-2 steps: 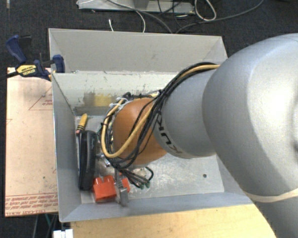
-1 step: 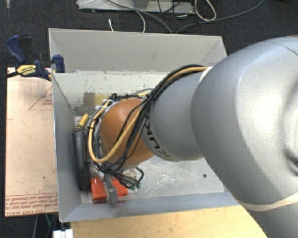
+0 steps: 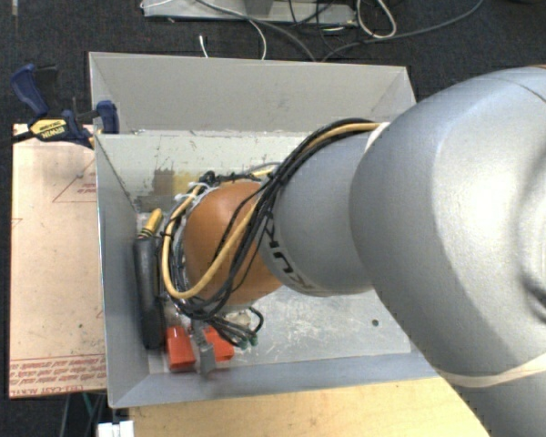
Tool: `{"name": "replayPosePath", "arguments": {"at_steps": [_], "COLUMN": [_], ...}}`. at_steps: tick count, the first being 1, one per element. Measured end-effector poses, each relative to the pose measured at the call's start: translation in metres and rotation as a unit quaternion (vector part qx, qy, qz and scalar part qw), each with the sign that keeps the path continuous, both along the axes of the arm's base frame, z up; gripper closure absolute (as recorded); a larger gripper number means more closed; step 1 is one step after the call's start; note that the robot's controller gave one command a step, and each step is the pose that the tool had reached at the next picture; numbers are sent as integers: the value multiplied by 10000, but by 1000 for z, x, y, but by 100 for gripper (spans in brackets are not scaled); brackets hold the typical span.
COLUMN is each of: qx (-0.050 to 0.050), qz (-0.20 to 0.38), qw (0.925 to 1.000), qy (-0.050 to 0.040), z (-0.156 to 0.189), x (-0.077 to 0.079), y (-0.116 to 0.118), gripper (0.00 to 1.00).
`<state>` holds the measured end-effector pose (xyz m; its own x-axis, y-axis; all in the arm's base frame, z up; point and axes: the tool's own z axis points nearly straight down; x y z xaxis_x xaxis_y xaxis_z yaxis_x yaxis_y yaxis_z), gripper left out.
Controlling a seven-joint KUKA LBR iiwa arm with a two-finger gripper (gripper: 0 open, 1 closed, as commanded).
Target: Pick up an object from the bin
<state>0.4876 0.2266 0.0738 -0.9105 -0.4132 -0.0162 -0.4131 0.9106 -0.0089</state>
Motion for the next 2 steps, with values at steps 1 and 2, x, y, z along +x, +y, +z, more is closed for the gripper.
{"name": "replayPosePath", "arguments": {"at_steps": [1,2], "qx": [-9,-3], "qz": [-9,-5], "qw": [10000,10000], "qy": [23,34], "z": [9,39], "x": [-2,-3], "y": [-1,0], "gripper": [100,100]}}
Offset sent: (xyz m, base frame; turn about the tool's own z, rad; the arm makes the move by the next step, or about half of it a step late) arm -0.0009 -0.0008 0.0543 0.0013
